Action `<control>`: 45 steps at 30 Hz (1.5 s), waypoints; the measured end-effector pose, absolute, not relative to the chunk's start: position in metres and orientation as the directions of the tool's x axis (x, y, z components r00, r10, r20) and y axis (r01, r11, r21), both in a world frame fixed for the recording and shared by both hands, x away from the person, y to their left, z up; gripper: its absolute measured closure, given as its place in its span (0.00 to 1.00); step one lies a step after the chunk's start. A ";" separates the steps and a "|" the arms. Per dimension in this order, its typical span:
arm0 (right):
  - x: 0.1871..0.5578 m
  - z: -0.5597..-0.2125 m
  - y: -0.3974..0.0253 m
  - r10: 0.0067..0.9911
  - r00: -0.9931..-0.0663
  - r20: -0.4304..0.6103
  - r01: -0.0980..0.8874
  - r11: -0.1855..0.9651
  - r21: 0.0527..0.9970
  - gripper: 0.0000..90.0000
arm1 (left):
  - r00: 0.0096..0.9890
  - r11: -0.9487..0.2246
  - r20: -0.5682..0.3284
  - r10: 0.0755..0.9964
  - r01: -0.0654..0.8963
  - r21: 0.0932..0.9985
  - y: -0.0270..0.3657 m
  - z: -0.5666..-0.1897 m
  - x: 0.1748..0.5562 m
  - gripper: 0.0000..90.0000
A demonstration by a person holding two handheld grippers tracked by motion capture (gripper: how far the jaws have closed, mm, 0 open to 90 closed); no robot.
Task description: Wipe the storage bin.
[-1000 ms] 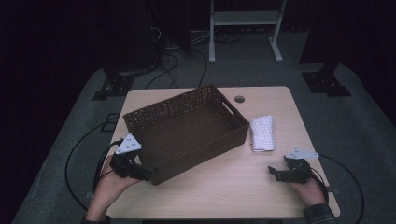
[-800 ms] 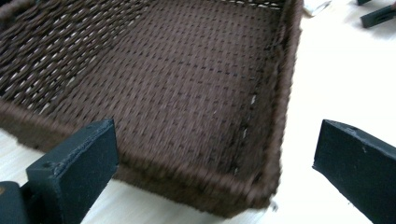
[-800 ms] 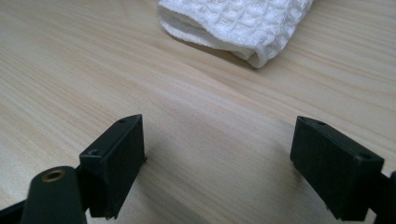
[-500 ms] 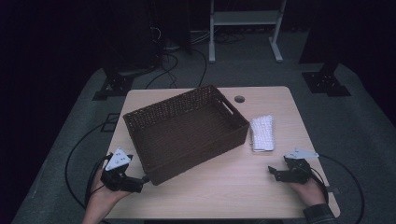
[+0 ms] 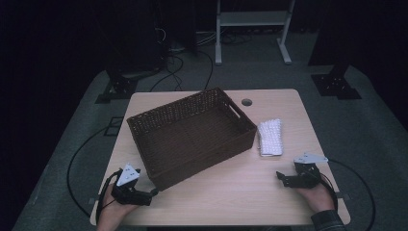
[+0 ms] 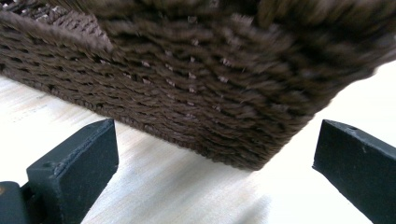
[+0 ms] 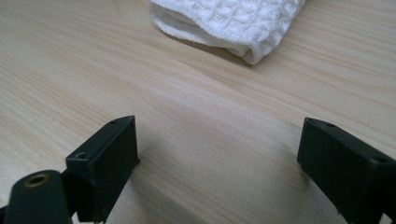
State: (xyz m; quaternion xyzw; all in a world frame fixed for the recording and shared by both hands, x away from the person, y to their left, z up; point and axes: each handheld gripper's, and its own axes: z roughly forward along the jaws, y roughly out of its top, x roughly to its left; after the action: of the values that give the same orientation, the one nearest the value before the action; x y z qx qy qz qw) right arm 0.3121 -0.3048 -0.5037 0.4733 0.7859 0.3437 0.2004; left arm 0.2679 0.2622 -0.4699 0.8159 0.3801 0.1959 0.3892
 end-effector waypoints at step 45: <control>0.426 -0.469 -0.280 0.916 -0.391 0.088 0.571 0.167 0.803 0.10 | 0.639 -0.390 -0.059 0.766 0.537 0.748 0.254 -0.499 0.286 0.09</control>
State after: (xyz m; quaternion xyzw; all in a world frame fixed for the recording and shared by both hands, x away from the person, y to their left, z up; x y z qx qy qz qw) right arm 0.4257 -0.2796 -0.4687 0.5076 0.7326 0.3984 0.2163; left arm 0.2859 0.2543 -0.4988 0.8202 0.3974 0.1495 0.3834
